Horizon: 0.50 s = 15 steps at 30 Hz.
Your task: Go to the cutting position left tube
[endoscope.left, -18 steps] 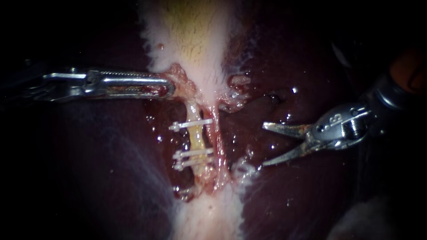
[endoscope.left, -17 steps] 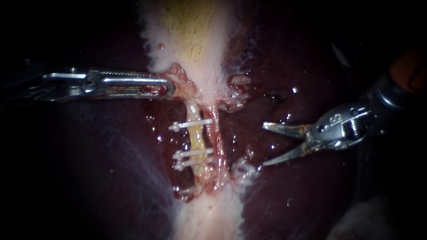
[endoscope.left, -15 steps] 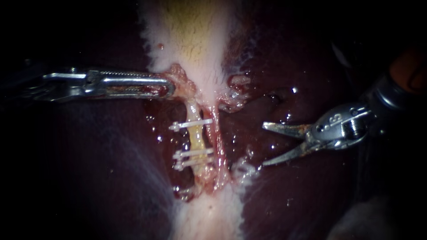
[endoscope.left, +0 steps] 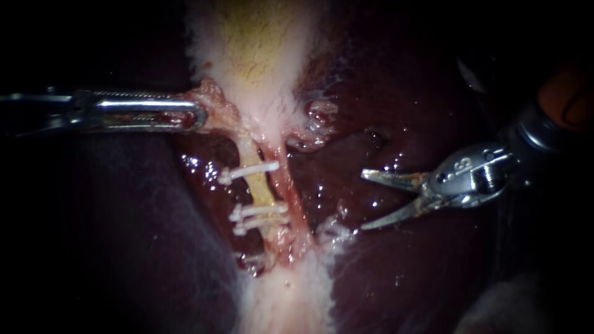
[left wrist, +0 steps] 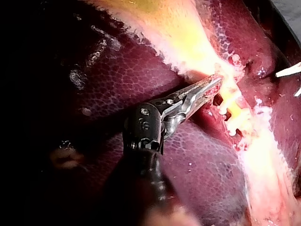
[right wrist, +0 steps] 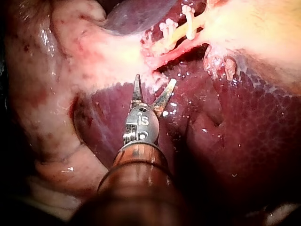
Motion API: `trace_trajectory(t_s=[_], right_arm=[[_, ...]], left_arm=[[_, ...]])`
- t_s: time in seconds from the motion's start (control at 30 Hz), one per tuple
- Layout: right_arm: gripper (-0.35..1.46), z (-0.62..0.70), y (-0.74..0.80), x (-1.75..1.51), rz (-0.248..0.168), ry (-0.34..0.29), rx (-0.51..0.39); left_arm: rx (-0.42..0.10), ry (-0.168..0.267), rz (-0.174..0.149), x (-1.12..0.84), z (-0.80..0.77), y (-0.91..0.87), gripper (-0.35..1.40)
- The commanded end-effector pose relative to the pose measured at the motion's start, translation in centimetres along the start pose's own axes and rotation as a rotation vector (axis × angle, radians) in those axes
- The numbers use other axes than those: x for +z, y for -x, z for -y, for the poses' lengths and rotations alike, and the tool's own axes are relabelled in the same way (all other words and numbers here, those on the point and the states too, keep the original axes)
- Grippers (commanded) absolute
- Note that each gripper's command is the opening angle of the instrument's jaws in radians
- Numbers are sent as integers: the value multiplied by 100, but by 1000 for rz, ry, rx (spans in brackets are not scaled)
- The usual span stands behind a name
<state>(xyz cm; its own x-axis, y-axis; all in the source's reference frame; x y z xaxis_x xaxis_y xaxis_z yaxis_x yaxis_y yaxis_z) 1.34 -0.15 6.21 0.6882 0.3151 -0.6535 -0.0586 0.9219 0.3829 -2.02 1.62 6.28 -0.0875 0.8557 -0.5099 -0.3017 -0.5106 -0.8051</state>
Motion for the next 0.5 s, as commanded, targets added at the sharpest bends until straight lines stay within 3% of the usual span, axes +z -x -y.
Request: trace_trajectory(t_s=[0.03,0.2,0.5], right_arm=[[145,1,-2,4,0,-12,1],[145,10,-14,32,-8,-88,20],[145,17,-26,77,-10,-125,55]], left_arm=[[2,0,0,0,0,0,-35],[2,1,0,-1,0,0,-35],[2,1,0,-2,-3,0,-35]])
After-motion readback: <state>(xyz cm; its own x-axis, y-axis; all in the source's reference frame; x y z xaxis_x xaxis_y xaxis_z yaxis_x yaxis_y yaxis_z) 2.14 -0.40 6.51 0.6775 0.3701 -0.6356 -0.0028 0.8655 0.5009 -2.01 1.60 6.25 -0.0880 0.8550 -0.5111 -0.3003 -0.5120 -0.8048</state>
